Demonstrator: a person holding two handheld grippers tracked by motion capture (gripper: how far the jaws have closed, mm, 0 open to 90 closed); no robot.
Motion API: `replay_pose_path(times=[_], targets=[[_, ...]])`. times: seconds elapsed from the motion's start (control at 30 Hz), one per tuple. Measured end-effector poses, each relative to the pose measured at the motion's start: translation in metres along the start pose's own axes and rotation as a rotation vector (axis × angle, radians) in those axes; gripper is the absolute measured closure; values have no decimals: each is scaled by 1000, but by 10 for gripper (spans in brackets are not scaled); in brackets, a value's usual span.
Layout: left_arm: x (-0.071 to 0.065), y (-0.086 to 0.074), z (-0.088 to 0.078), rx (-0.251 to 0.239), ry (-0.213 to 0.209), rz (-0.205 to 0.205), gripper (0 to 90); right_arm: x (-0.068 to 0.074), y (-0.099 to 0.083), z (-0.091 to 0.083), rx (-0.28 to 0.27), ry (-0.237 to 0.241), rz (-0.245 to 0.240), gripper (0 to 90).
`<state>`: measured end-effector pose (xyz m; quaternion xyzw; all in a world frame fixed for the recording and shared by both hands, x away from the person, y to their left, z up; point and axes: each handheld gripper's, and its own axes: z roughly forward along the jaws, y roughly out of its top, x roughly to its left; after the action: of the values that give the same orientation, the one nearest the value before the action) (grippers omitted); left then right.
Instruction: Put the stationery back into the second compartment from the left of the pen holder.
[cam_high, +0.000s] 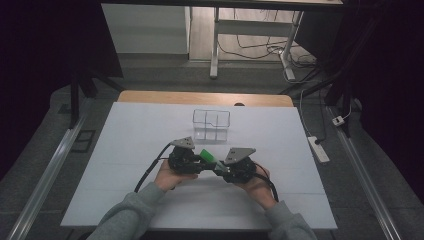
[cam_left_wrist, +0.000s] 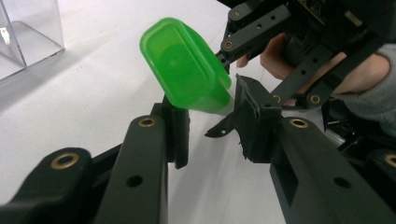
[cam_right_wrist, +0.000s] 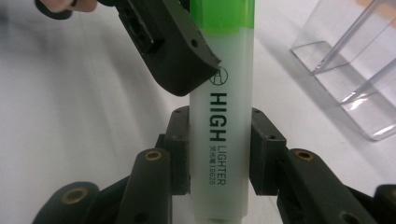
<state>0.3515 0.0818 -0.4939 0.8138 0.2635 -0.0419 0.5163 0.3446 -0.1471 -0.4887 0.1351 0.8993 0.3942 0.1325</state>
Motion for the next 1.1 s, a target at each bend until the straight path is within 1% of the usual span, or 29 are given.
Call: replay_pose_path(times=[0.03,0.13,0.2,0.3,0.37,0.47,0.73,0.8,0.87,0.97,1.0,1.03,1.1], targets=[[0,0,0,-2,4,-3,656,0,0,0,7,-11,-7,646],[-1,1,-1,-23,18,-5,631,1,0,0,10,-18,-19,646],[0,1,-3,-44,15,-12,607,2,0,0,15,-24,-30,646],[1,1,-6,-67,29,-27,619,2,0,1,22,-24,-32,646],[3,1,-7,-75,10,-42,642,2,0,2,25,-23,-29,646],[4,1,-7,-74,-9,-54,671,3,0,3,29,-25,-38,646],[5,1,-6,-63,-38,-81,703,4,-1,6,38,-22,-37,642],[4,2,-7,-63,-39,-77,709,3,-1,5,35,-20,-30,636],[3,2,-8,-67,-35,-72,714,2,-1,4,24,-18,-8,616],[5,4,-13,-77,-30,-71,719,-3,-2,1,-16,7,53,531],[5,4,-15,-78,-23,-70,720,-4,-2,-1,-27,9,70,497],[6,4,-17,-82,-12,-66,721,-5,-3,-3,-24,1,79,475],[7,5,-22,-81,17,-54,722,-8,-5,-6,-29,-3,102,448]])
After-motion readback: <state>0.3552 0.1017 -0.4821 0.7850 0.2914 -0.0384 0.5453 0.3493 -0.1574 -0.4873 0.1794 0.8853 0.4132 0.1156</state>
